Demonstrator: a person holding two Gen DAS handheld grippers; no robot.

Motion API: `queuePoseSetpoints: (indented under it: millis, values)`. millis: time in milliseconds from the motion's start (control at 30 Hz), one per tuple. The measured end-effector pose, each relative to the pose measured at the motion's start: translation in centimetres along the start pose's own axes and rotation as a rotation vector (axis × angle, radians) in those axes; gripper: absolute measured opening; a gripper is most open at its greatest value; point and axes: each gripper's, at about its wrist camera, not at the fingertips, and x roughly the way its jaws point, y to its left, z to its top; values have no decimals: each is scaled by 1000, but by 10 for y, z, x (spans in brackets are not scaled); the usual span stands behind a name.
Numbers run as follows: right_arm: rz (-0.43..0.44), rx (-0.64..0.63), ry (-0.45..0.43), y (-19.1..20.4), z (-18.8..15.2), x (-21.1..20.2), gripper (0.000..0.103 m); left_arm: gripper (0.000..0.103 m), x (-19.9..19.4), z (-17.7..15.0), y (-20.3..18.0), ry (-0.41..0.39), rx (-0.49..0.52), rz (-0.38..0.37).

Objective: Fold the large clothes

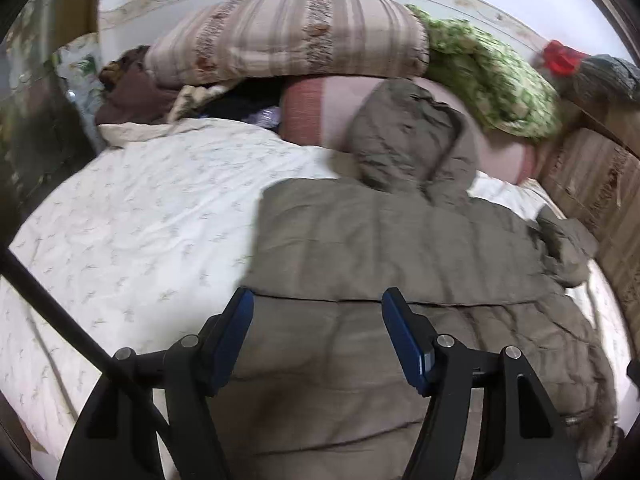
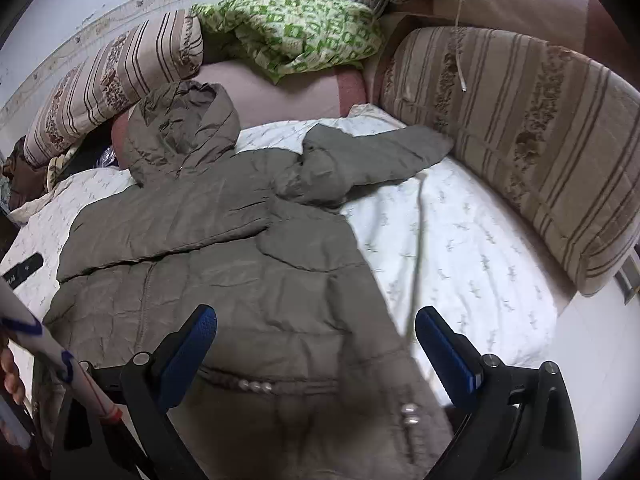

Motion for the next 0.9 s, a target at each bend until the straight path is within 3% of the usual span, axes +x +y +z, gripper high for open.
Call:
queuePoseSetpoints:
  millis: [167, 367, 667, 733, 767, 800, 900]
  values:
    - [69, -33, 22, 26, 18, 22, 94, 66, 2, -2, 36, -39, 4, 143]
    - [95, -14, -19, 35, 66, 48, 94, 66, 20, -4, 81, 44, -119, 157]
    - [135, 119, 215, 35, 87, 173, 94, 66, 35, -7, 90, 87, -167, 189]
    - [155, 135, 280, 43, 89, 207, 82, 66, 37, -7, 88, 101, -165, 179]
    - [162, 147, 301, 46, 90, 218, 55, 66, 38, -6, 85, 104, -161, 177]
    - [181, 157, 319, 48, 90, 224, 38, 66, 38, -5, 82, 103, -156, 180]
    - [208, 176, 305, 47, 107, 227, 23, 66, 39, -3, 71, 98, -134, 175]
